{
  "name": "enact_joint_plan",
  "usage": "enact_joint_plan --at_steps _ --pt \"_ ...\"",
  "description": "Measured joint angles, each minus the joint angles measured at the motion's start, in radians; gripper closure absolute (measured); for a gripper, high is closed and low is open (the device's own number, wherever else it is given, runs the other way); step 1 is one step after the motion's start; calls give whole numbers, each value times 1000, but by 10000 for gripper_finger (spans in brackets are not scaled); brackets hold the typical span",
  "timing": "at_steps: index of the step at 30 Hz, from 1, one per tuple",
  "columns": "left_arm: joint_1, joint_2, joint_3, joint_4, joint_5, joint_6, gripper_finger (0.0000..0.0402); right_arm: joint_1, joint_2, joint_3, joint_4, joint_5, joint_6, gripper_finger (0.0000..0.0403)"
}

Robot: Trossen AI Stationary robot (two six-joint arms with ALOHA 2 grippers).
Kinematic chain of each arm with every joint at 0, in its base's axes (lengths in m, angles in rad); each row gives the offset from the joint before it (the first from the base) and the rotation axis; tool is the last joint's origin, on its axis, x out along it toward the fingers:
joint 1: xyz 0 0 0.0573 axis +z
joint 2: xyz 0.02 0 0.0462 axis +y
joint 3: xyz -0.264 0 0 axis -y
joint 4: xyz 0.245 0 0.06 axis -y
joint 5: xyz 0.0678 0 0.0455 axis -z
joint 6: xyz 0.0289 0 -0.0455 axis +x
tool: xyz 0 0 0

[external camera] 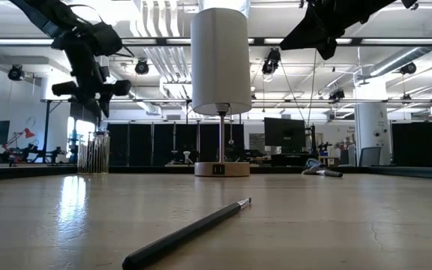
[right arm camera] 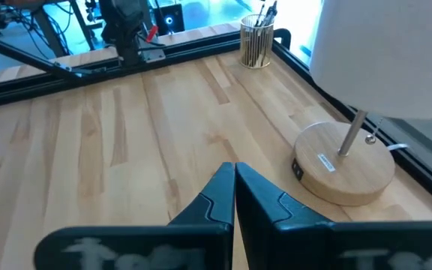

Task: Pick & Place Makeup Brushes
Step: Put the brow brush into the makeup holder, then put the eyeshadow brush into the makeup holder

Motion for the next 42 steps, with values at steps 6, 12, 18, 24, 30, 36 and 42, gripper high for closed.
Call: enact_joint_plan --at_steps 6,12,18,24,30,36,42 --pt "-3 -12 50 -28 78 51 303 0 0 0 -13 -2 0 394" --pt "-128 -65 69 -24 186 18 345 0 0 0 -117 -3 1 394" --pt "-454 -102 40 -13 14 -105 397 0 0 0 -186 -8 -20 394" --pt "-847 -60 20 -8 -196 -253 399 0 0 -1 -192 -66 -54 394" --pt "-1165 -16 -39 24 -357 -466 401 27 1 -2 -192 -190 -60 394" --pt "-1325 10 -126 65 -422 -638 401 126 63 -2 -178 -193 -28 394" --pt "-1352 27 -193 159 -397 -638 401 249 230 -2 -77 -264 74 394"
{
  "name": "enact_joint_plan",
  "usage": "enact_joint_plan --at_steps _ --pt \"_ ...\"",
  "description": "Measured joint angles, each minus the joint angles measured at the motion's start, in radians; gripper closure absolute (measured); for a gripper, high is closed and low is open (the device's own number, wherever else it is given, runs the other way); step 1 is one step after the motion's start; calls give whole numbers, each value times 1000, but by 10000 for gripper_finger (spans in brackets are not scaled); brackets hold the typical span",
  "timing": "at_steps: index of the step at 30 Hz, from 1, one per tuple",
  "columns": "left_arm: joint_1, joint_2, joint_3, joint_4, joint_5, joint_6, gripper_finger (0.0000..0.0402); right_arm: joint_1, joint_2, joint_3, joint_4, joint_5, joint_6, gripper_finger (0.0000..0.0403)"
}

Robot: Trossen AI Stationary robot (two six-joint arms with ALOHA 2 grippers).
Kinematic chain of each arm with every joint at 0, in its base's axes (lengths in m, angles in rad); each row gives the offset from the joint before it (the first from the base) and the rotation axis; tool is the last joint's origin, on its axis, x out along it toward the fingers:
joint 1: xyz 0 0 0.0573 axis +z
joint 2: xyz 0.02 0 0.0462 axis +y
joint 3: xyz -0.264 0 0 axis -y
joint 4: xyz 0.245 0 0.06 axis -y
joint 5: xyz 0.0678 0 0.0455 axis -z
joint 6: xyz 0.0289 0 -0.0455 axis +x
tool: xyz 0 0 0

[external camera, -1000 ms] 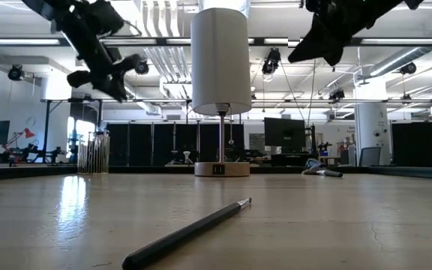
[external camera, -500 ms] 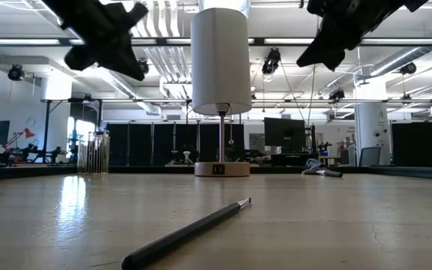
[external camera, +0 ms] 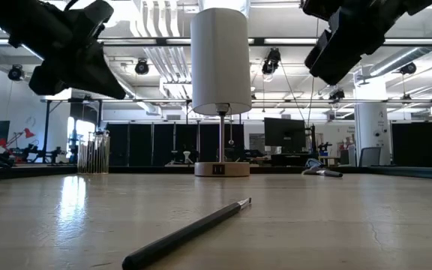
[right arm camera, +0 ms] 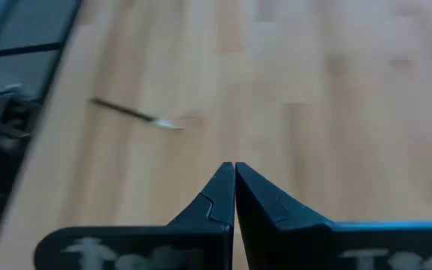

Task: Pick & Place Makeup Brushes
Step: Put the eyeshadow brush into the makeup holder

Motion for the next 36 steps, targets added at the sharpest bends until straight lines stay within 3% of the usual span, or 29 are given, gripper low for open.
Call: enact_joint_plan --at_steps 4,11,20,28,36 --pt "0 0 -20 31 9 33 401 46 122 8 121 -64 24 393" --pt "0 0 -43 37 19 48 401 48 352 143 127 -137 -27 347" --pt "0 -1 -56 41 55 76 401 47 599 397 -54 -165 -264 286" --pt "0 -1 -56 41 58 90 401 47 720 510 -92 -179 -424 286" --pt "0 -1 -56 38 65 103 401 47 784 542 -115 -216 -461 318"
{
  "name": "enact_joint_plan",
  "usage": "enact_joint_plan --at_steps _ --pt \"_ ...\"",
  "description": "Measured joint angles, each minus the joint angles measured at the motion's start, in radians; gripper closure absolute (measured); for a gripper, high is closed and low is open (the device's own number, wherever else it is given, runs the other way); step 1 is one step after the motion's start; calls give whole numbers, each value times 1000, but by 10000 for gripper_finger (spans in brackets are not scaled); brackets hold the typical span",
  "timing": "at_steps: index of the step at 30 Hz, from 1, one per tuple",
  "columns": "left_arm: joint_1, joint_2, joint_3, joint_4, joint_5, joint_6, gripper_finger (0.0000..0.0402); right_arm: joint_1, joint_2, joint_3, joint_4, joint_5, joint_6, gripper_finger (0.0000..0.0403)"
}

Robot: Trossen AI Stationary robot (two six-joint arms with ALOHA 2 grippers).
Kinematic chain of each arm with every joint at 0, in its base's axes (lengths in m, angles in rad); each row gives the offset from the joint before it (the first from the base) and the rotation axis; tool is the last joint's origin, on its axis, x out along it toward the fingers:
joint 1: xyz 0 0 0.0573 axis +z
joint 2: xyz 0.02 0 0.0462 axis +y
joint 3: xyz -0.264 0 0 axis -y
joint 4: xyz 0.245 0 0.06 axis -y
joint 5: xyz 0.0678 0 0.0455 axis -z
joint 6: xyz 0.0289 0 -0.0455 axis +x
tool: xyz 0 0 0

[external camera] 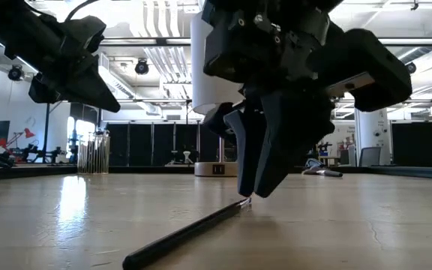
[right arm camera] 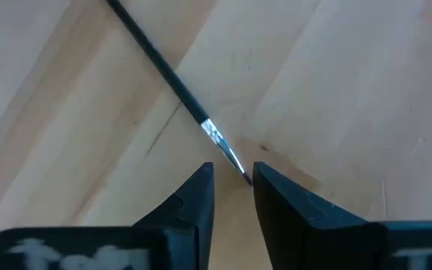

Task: Pick & Place Makeup Brushes
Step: Put the eyeshadow brush into the makeup holder

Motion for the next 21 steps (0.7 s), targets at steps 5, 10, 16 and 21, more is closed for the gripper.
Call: enact_joint_plan --at_steps 5,10,16,21 --pt "0 0 0 1 23 0 401 0 21 0 2 11 -1 343" --pt "0 0 0 2 66 -6 402 -1 34 2 3 14 5 360" --pt "2 0 0 4 193 -67 402 -1 31 2 2 20 8 390" --pt "3 0 0 62 326 -151 398 1 8 0 -17 62 9 394"
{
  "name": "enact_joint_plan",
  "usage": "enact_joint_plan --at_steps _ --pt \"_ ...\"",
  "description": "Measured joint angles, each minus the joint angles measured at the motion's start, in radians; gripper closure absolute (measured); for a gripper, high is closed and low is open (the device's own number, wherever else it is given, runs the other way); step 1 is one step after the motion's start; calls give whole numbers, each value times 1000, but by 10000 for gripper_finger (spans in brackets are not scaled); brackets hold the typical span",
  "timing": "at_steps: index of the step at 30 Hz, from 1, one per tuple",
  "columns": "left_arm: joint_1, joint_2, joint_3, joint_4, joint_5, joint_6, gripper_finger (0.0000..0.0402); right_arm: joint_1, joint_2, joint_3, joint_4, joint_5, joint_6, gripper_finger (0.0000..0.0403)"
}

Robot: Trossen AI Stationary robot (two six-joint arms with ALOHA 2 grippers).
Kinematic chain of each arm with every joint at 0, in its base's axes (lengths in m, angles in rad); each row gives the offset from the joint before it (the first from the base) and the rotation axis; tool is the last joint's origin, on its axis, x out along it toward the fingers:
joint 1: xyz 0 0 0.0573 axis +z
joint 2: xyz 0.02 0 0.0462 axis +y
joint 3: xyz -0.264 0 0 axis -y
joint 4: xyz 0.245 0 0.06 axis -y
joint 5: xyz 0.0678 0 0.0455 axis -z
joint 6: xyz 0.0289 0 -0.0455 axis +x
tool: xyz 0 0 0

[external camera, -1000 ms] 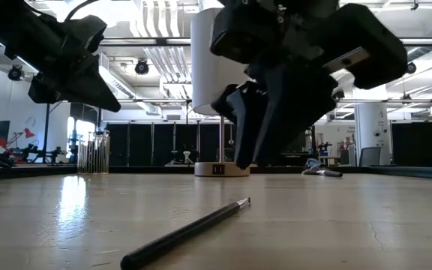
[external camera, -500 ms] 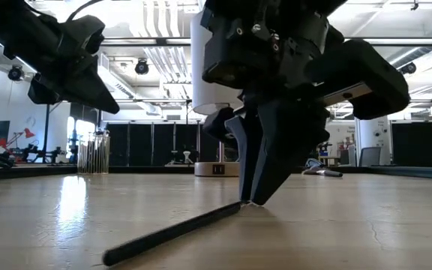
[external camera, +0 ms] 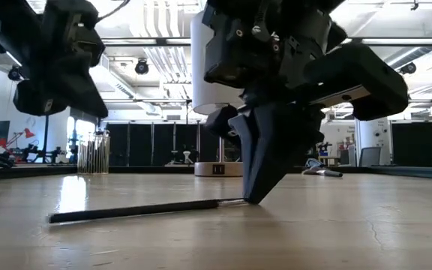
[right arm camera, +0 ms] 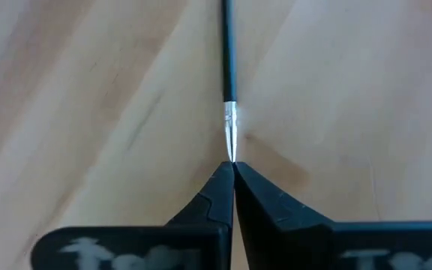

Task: Pick & Place Makeup Brushes
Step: Put the eyeshadow brush into the makeup holder

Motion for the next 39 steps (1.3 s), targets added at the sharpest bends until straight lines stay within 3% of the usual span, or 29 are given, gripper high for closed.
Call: enact_joint_plan --at_steps 9,14,17,30,39 --pt "13 0 0 233 163 -27 316 0 -82 46 -68 124 -42 395" --pt "31 0 0 267 211 -32 283 -1 -135 77 -77 218 -85 395" --pt "39 0 0 290 220 3 278 -3 -159 98 -79 250 -113 395" --pt "52 0 0 368 143 406 278 -15 -163 188 -73 266 -126 395" --pt "53 44 0 371 126 492 278 -33 -163 188 -72 260 -105 395"
